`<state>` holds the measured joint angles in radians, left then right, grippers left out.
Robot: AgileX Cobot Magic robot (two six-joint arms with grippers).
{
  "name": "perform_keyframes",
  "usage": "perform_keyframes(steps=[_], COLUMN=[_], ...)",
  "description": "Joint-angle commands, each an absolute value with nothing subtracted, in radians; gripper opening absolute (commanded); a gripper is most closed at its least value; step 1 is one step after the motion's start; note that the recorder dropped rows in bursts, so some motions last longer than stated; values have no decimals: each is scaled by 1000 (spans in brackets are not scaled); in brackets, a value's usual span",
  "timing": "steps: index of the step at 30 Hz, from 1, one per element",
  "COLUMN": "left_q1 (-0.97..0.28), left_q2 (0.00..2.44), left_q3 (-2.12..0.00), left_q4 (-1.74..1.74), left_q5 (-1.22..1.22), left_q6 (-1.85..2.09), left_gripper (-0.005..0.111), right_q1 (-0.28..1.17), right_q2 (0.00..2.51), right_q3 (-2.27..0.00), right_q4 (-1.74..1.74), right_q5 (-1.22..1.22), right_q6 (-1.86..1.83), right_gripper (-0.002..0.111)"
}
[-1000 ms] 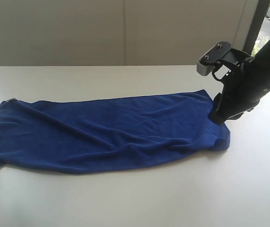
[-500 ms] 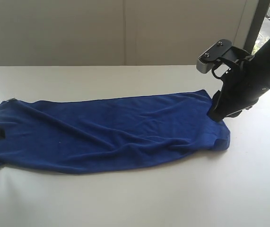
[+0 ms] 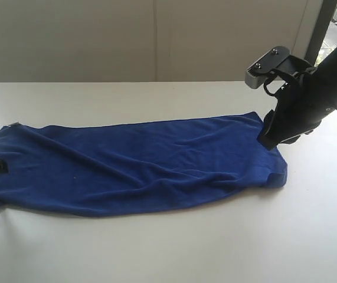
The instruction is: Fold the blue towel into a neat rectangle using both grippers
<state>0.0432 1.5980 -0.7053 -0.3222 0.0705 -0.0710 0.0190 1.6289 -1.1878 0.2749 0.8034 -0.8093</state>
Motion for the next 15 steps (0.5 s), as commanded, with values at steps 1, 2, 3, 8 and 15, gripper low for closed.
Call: perform_keyframes(steps=[1,2,3,8,15], left_q1=[46,46,46,46,46], left_q2=[1621,1624,1624,1624,1624], left_q3=[-699,-699,-699,-699,-699], left_q4=[-331,-331,-331,-328,-276], left_q5=[80,80,80,98,100], left_q6=[-79,-79,-79,-79,-72], left_gripper=[42,42,42,26,23], right_q1=[19,19,19,19,19], right_q2=[1629,1629,1629,1629,1629], right_q3=[-1185,-1185,-1185,-1185,-1185], right_q4=[283,283,283,283,283], right_q5=[798,798,798,837,961], right_q6=[-803,-803,-803,-825,-1009], right_gripper=[36,36,36,36,36])
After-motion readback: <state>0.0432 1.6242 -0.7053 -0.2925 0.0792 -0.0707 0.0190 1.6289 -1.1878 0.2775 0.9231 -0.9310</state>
